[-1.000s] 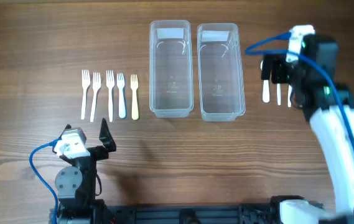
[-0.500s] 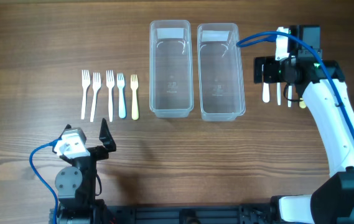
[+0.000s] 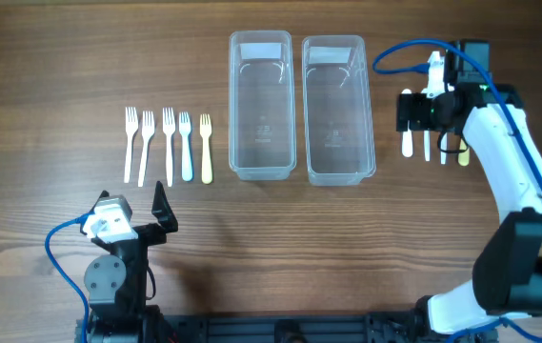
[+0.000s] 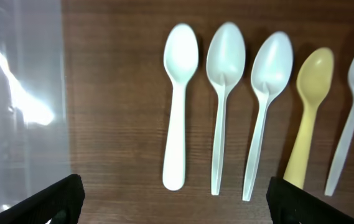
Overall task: Pack container
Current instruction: 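Move the right gripper over the leftmost white spoon and grasp it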
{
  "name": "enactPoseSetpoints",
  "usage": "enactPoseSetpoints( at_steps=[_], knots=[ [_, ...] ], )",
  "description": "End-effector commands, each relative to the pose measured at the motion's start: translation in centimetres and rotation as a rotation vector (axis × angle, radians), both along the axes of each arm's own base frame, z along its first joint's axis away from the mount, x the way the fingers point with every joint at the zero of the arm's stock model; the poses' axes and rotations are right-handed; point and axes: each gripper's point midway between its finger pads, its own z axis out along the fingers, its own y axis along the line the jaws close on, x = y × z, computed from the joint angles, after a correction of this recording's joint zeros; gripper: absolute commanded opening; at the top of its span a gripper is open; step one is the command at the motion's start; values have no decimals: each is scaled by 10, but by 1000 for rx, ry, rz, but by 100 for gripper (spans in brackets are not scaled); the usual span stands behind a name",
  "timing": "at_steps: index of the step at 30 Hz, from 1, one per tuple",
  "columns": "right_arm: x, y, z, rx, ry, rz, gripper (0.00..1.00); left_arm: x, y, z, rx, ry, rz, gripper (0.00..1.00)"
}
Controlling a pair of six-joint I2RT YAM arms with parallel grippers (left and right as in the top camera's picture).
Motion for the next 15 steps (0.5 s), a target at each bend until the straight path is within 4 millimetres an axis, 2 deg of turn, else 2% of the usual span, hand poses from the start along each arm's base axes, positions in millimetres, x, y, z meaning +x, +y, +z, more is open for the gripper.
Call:
enactPoseSetpoints(
  at_steps=[1, 5, 10, 15],
  knots=[
    [6, 3, -9, 12, 29, 32, 93, 0, 1, 0, 26, -3, 1, 100],
    [9, 2, -26, 0, 61, 61, 88, 0, 1, -1, 26, -2, 1, 100],
    [11, 3, -34, 10, 68, 62, 88, 0, 1, -1, 26, -2, 1, 100],
    [15, 7, -40, 24, 66, 94, 74, 0, 1, -1, 26, -2, 1, 100]
  ],
)
